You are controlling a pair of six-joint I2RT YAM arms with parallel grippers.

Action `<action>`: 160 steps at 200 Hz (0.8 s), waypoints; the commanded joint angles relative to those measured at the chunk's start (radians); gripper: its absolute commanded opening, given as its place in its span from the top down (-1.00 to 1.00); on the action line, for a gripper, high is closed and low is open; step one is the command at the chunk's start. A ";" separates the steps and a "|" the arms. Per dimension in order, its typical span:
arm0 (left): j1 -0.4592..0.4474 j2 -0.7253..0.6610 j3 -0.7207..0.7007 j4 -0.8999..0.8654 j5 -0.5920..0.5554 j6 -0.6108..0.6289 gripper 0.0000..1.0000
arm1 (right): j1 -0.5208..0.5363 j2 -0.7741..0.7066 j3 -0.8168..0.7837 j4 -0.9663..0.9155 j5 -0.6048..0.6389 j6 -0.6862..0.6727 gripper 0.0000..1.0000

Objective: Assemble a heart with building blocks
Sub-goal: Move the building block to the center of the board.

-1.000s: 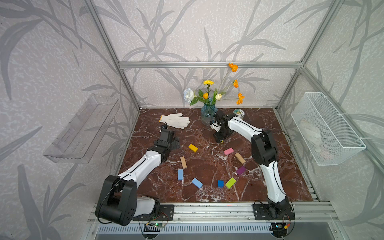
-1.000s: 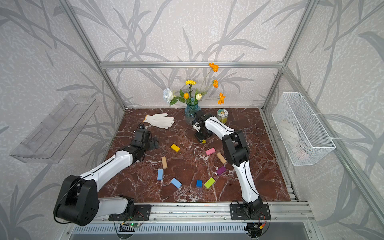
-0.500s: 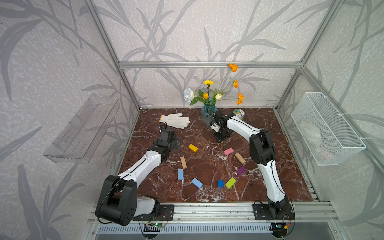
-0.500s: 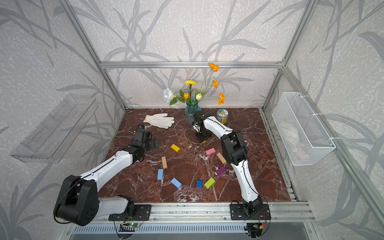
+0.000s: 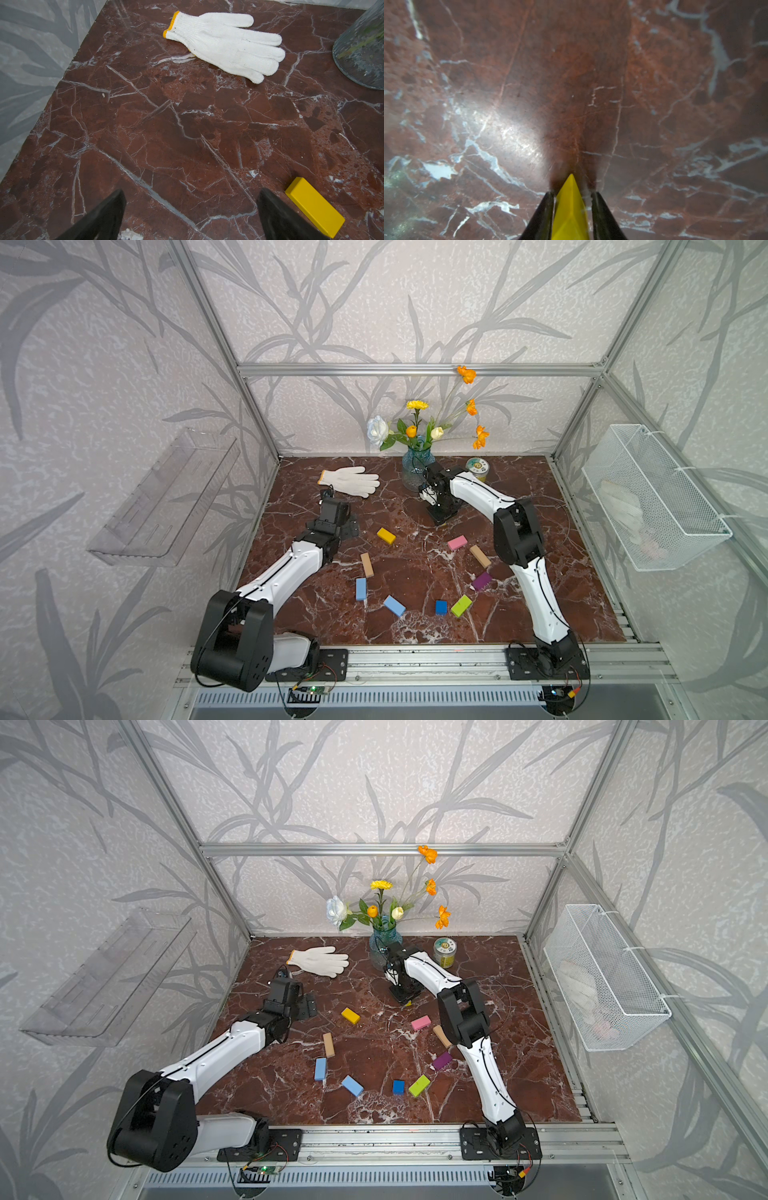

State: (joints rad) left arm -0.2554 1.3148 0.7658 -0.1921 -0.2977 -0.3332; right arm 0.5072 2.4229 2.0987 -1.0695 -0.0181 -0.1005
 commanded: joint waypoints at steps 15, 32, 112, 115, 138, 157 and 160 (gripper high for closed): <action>-0.006 -0.003 0.020 -0.016 -0.022 0.011 -0.99 | 0.012 0.044 0.063 -0.069 0.007 -0.032 0.46; -0.005 -0.003 0.020 -0.016 -0.021 0.013 -0.99 | 0.021 0.048 0.081 -0.084 0.006 -0.054 0.50; -0.006 -0.012 0.016 -0.019 -0.026 0.013 -0.99 | 0.085 0.041 0.106 -0.093 -0.006 -0.210 0.65; -0.005 -0.013 0.015 -0.019 -0.026 0.013 -0.99 | 0.089 0.038 0.102 -0.087 0.001 -0.219 0.66; -0.006 -0.017 0.011 -0.021 -0.023 0.010 -1.00 | 0.123 0.011 0.061 -0.024 0.037 -0.284 0.74; -0.005 -0.022 0.010 -0.029 -0.021 0.011 -0.99 | 0.143 0.002 0.048 0.026 0.056 -0.320 0.77; -0.006 -0.023 0.010 -0.030 -0.020 0.011 -0.99 | 0.145 0.003 0.049 0.030 0.054 -0.327 0.78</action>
State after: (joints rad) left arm -0.2554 1.3144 0.7658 -0.1970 -0.3042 -0.3325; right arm 0.6285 2.4626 2.1677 -1.0969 0.0097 -0.3450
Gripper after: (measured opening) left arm 0.997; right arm 0.228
